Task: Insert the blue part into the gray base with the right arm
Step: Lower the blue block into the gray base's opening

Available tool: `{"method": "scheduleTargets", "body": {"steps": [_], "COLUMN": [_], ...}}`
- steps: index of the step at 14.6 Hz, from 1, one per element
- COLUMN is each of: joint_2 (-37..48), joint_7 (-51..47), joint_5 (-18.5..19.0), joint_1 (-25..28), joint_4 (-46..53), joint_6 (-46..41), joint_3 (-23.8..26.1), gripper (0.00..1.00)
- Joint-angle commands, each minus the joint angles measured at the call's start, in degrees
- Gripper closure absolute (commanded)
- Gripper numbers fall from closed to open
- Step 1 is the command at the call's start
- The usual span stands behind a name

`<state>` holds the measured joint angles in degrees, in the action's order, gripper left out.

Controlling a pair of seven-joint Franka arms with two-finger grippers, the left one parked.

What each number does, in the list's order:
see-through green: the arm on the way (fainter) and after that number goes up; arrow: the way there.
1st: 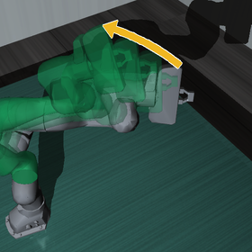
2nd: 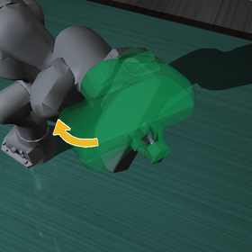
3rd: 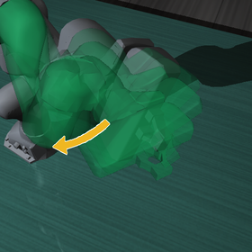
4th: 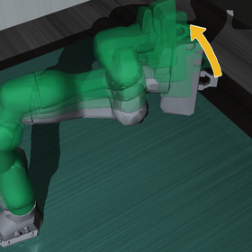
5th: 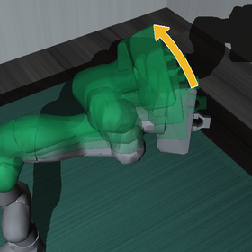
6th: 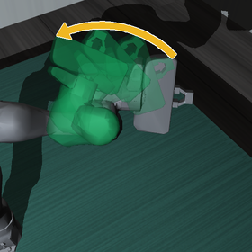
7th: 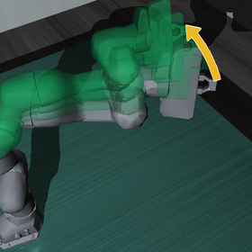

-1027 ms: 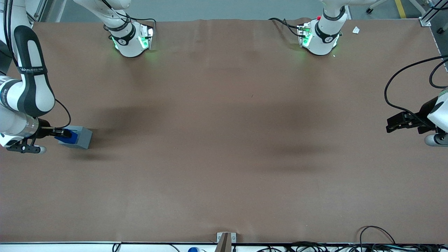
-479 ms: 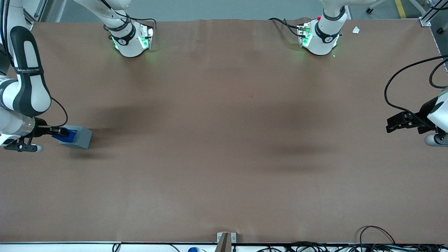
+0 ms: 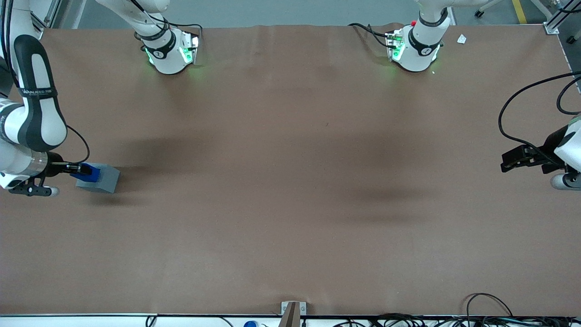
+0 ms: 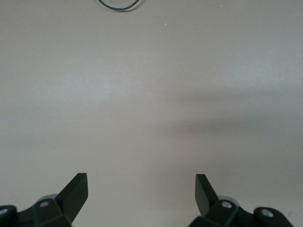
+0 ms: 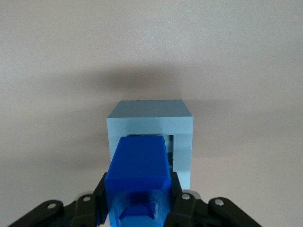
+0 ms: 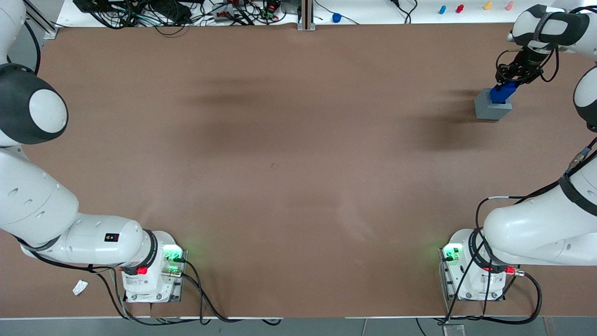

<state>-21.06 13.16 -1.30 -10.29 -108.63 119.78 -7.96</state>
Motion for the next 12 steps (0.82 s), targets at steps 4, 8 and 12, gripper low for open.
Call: {"method": "scheduleTargets", "body": {"steps": [4,8,12], "joint_2": [-0.03,-0.91,-1.09], "joint_7": [1.43,1.43,1.52], "joint_5": [0.33,0.33,0.33], "joint_1": [-1.05,-1.14,-1.75], "joint_4": [0.26,0.44,0.44], "joint_6": [-0.61,-0.17,-0.17], "joint_3": [0.66,0.66,0.66], "gripper": [0.95,0.95,0.95]}}
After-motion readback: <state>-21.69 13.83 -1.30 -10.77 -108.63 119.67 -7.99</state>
